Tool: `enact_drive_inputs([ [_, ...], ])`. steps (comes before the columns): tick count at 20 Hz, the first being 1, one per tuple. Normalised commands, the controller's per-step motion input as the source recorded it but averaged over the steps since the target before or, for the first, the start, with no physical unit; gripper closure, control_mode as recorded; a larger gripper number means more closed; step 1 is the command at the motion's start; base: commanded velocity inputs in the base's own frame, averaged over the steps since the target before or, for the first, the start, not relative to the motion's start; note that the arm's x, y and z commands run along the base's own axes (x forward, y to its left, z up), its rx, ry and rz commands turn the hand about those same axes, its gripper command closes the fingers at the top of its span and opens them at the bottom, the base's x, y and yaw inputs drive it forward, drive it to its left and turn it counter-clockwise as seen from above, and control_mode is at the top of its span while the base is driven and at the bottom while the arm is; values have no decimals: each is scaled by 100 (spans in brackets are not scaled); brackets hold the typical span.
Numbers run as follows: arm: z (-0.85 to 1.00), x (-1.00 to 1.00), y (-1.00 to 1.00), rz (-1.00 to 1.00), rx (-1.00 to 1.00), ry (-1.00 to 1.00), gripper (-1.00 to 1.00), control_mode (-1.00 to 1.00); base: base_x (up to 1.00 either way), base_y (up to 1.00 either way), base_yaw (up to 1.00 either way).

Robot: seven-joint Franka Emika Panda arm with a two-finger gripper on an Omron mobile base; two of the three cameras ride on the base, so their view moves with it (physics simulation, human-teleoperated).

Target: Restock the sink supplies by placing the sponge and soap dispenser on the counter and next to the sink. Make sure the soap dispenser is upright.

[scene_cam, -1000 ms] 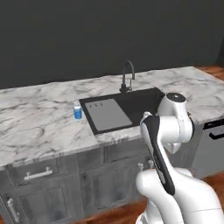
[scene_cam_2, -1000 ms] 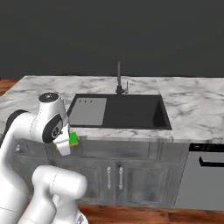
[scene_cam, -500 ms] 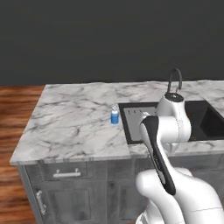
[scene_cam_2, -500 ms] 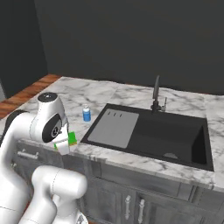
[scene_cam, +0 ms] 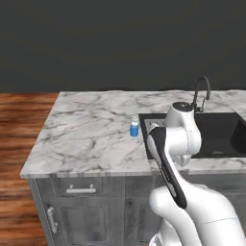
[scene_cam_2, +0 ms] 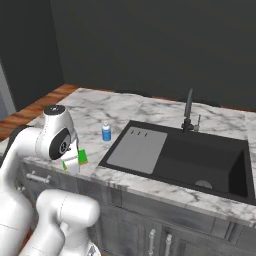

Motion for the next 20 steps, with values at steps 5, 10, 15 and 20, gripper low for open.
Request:
enact_drive_inputs([
  [5, -31, 100, 22, 0, -7, 32, 100, -100, 0, 0, 0],
  [10, -37, 100, 29, 0, -8, 35, 100, -100, 0, 0, 0],
  [15, -37, 82, 13, 1, -4, 13, 100, -100, 0, 0, 0],
  [20, -44, 28, 0, 7, 0, -14, 100, -100, 0, 0, 0],
])
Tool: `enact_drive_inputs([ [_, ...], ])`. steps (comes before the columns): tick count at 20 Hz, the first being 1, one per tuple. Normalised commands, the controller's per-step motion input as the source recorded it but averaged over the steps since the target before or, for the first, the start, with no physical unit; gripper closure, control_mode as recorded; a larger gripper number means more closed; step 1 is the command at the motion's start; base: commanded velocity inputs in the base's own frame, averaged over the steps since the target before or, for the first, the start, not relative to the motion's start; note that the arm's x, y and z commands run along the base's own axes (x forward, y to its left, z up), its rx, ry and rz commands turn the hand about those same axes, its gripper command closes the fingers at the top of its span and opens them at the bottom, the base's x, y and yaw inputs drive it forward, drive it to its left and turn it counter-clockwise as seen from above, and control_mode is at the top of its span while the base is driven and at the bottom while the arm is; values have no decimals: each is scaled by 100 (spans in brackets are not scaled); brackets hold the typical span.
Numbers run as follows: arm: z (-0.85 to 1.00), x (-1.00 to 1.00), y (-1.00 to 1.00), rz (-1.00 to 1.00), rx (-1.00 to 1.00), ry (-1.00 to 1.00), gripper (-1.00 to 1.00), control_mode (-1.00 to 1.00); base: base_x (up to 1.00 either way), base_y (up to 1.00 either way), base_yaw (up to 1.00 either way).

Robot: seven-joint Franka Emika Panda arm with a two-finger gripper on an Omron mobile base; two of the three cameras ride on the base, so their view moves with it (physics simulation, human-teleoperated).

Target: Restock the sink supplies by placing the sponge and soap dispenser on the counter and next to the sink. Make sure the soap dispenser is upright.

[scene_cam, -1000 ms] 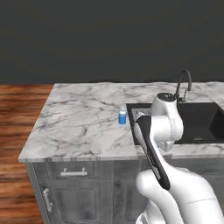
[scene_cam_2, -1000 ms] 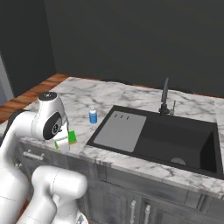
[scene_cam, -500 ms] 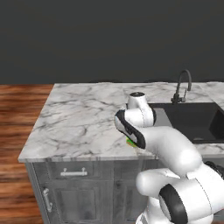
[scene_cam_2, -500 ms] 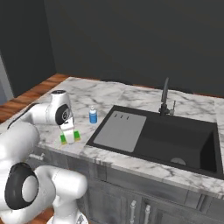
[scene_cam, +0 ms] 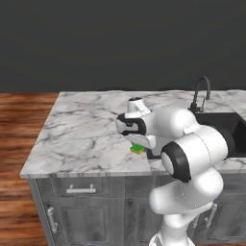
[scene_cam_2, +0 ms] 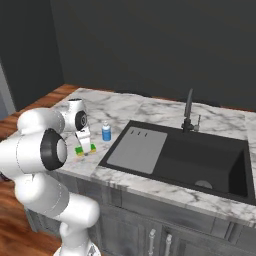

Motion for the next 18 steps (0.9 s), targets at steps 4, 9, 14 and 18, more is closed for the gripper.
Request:
enact_drive_inputs([
  [4, -52, 13, 0, 7, 0, -22, 100, -100, 0, 0, 0],
  [9, -49, 16, 0, 5, 0, -16, 100, -100, 0, 0, 0],
  [14, -18, 24, 0, 5, 1, -5, 100, -100, 0, 0, 0],
  [18, 0, 42, 0, 5, 2, 2, 100, -100, 0, 0, 0],
])
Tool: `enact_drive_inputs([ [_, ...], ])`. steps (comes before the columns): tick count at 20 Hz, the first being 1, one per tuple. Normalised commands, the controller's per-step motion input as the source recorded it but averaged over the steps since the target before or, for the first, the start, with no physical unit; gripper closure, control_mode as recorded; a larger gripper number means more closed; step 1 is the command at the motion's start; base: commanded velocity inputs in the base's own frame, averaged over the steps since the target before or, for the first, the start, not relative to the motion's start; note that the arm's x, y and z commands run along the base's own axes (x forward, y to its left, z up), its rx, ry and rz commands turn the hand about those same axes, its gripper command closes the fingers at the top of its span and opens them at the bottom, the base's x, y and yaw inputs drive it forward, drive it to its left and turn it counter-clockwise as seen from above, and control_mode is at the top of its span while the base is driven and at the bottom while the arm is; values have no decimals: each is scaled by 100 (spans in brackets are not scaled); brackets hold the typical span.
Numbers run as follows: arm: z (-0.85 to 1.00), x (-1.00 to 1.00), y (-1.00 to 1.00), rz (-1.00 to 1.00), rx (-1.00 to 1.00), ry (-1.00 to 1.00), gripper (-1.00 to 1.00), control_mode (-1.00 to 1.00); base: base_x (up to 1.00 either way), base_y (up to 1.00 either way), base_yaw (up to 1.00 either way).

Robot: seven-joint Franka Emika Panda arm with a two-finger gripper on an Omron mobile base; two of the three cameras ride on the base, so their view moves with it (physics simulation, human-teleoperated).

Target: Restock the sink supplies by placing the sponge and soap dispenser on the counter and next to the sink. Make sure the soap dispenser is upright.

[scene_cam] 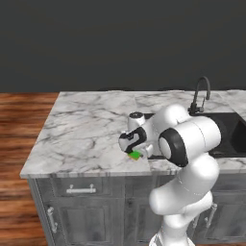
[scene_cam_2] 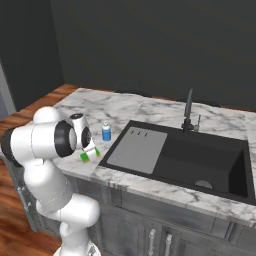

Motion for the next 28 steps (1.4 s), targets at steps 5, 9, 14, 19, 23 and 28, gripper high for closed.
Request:
enact_drive_inputs([
  [5, -2, 36, 0, 6, 0, 4, 100, -100, 0, 0, 0],
  [9, -14, 22, 0, 5, 0, 0, -100, -100, 0, 0, 0],
  [14, -11, 14, 0, 5, 0, 0, -100, -100, 0, 0, 0],
  [19, 0, 6, 0, 5, 2, 0, -100, -100, 0, 0, 0],
  [23, 5, 0, 0, 1, 1, 0, -100, -100, 0, 0, 0],
  [28, 37, -7, -2, 0, 1, 0, -100, -100, 0, 0, 0],
])
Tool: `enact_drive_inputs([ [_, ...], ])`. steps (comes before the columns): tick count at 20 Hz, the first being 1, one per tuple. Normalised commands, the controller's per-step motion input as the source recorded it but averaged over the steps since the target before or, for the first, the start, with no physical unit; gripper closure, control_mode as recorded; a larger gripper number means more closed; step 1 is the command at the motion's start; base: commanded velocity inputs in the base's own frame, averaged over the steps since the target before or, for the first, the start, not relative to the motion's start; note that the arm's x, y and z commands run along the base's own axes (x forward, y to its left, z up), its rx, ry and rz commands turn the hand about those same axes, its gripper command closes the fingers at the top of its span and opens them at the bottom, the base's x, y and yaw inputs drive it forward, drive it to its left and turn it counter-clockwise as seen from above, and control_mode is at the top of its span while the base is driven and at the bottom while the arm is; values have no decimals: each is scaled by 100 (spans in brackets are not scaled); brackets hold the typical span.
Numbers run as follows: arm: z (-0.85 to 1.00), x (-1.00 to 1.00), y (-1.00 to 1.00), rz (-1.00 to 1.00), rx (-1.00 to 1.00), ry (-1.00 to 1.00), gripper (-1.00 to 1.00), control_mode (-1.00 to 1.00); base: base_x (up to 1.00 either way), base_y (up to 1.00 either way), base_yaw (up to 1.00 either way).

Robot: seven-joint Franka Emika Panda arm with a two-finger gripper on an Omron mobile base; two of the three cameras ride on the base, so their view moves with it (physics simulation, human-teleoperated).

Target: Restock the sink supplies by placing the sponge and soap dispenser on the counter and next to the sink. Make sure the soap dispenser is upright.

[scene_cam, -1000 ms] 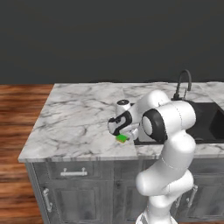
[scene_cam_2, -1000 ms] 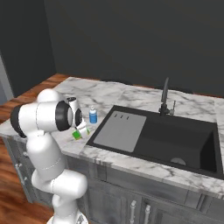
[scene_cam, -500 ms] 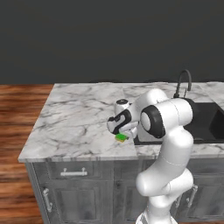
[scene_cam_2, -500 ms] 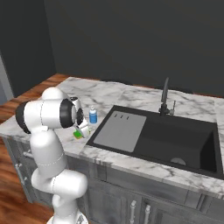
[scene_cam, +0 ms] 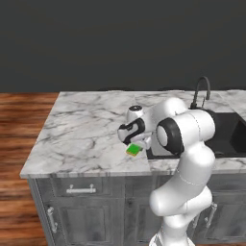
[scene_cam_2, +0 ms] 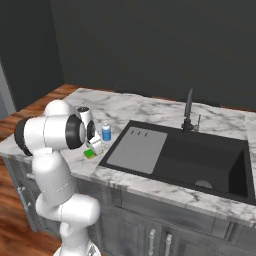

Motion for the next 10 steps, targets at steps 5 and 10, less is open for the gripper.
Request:
enact_drive_inputs([
  [5, 85, -22, 0, 0, 0, -1, -100, -100, 0, 0, 0],
  [10, 86, -35, 0, 0, 0, -1, -100, -100, 0, 0, 0],
])
